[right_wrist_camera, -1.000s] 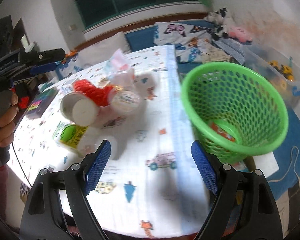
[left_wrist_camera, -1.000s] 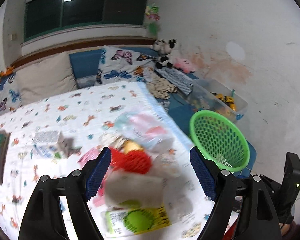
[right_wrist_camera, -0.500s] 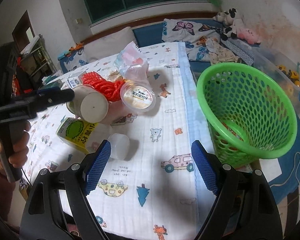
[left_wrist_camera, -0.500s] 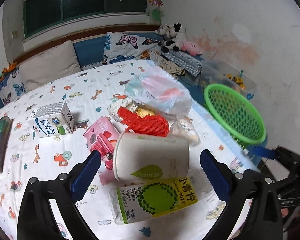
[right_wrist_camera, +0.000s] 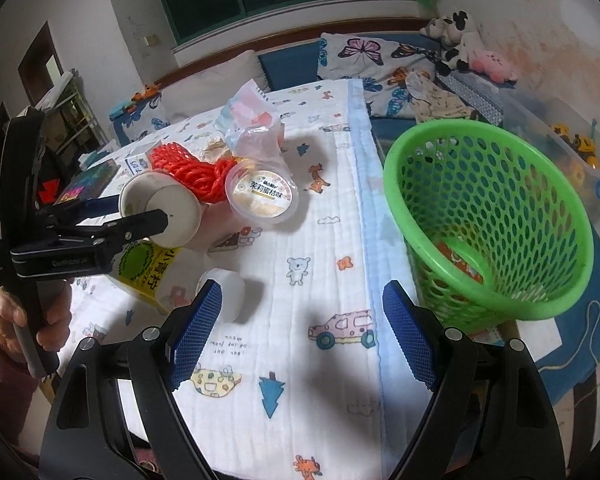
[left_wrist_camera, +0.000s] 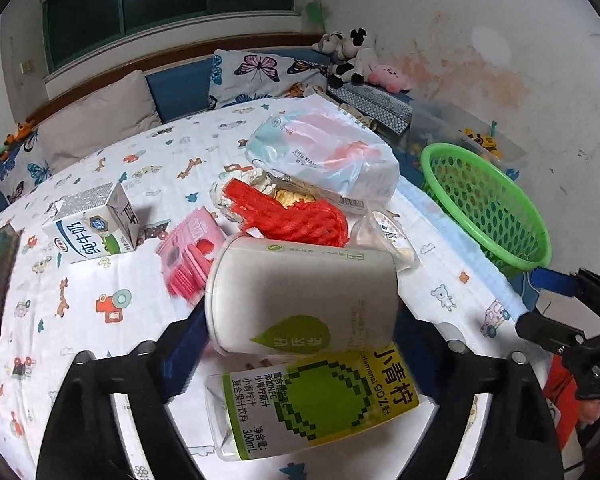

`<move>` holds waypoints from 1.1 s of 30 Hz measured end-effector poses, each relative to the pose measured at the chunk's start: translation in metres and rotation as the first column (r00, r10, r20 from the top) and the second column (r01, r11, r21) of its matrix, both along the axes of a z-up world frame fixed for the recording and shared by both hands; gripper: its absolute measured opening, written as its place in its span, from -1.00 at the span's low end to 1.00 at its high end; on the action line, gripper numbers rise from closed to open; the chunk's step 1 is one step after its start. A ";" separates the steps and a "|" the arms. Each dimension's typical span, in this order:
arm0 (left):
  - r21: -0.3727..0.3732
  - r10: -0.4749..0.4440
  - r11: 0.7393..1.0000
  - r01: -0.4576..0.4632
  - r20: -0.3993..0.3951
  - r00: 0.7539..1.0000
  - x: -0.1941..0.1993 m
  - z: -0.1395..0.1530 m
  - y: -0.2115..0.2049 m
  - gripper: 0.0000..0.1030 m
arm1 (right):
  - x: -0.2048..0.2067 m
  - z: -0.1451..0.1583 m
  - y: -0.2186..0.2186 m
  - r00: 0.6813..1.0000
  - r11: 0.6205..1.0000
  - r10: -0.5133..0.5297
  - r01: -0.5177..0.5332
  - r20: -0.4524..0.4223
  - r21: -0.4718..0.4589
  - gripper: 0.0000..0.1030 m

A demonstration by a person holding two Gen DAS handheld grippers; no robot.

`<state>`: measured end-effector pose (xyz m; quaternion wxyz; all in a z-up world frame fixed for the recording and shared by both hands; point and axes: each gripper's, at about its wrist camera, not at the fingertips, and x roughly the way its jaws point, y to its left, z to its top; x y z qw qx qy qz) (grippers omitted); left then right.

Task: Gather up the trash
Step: 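Grasp the white paper cup with the left tool, then grasp the clear plastic bag with the right tool while the left tool holds the paper cup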

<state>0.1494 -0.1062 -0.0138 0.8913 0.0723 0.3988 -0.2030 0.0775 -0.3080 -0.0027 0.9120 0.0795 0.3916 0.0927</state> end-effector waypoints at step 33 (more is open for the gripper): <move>-0.300 0.099 0.950 -0.086 0.030 0.995 0.009 0.065 0.106 0.58 | 0.180 0.002 0.063 0.983 0.981 0.180 -0.182 -0.029 -0.065 0.60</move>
